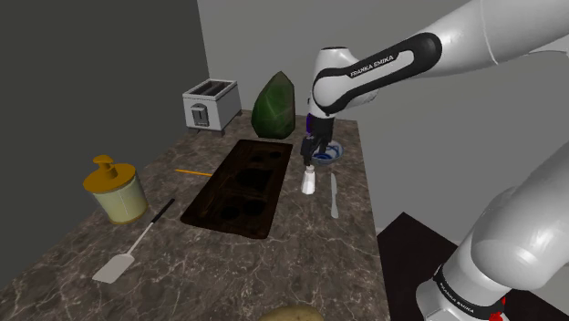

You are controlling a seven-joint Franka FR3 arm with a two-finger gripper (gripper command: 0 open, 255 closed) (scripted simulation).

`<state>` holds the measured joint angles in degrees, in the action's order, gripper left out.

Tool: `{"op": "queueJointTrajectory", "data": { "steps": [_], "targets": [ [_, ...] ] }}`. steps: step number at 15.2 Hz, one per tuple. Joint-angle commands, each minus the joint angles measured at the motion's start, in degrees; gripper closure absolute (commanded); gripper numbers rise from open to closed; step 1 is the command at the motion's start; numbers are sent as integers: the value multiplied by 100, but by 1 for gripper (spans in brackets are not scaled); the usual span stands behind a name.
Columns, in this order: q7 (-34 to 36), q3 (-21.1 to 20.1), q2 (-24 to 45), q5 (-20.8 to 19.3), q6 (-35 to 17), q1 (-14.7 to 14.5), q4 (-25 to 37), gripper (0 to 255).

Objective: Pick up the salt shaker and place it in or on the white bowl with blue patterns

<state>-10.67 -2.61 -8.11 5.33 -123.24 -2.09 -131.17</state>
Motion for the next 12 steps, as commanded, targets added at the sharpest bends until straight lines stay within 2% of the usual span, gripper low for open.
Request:
{"op": "queueJointTrajectory", "data": {
  "steps": [1, 7, 12],
  "targets": [
    [-29, -5, 256, 31, -207, -10, 38, 0],
    [-41, -29, 532, 57, -723, -30, -201, 0],
    [-41, -29, 532, 57, -723, -30, -201, 0]
  ]
}}
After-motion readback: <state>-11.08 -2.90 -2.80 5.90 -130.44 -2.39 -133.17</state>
